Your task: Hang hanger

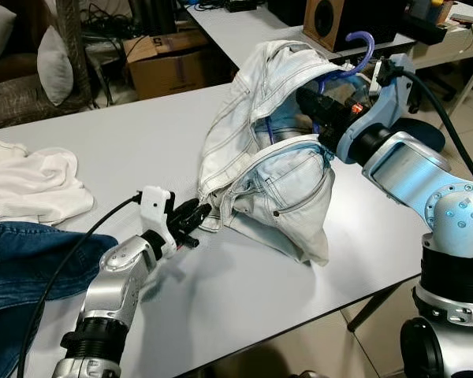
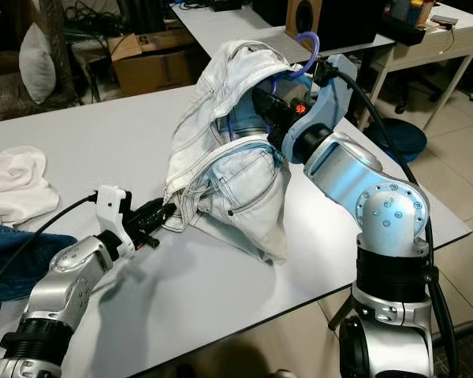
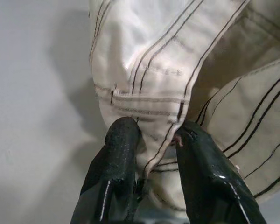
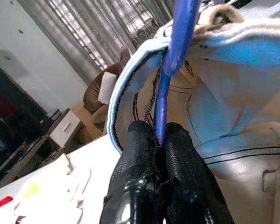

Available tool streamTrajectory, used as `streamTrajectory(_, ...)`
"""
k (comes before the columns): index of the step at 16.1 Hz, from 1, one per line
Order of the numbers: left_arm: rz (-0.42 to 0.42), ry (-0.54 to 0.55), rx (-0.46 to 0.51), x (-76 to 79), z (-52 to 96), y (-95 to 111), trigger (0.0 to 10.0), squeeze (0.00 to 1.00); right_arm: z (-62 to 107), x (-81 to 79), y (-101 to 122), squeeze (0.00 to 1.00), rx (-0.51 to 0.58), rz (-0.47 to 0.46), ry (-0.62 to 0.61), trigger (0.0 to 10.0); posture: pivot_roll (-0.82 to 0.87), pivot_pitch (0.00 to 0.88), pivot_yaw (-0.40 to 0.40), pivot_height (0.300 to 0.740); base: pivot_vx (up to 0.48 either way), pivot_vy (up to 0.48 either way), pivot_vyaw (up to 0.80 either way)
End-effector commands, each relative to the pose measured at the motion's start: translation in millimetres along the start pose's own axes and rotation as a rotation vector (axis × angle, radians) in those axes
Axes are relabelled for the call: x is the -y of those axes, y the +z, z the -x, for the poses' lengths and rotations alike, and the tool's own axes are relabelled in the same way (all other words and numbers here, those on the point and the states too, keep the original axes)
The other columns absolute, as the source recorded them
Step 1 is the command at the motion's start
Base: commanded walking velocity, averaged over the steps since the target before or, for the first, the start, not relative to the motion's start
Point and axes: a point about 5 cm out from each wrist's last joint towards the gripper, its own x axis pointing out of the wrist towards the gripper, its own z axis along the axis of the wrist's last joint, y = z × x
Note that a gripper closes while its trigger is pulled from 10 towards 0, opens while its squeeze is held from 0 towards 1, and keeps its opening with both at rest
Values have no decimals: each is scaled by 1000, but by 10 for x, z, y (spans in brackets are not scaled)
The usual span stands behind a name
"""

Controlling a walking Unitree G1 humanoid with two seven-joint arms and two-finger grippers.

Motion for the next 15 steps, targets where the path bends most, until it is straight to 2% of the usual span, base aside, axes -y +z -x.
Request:
streamTrajectory(1, 4, 6, -7, 21, 13, 10, 10000, 0, -16, -85, 37, 0, 23, 5, 49, 10000, -148, 12, 46, 740, 0, 0, 0)
streamTrajectory(4, 7, -4, -28, 93, 31, -5, 10000, 0, -20, -97, 50, 0, 29, 5, 63, 10000, -147, 12, 49, 740, 0, 0, 0)
streamTrajectory(15, 16, 11, -33, 114, 22, 21, 10000, 0, -24, -91, 74, 0, 25, 23, 74, 10000, -148, 2, 41, 740, -23, 0, 0)
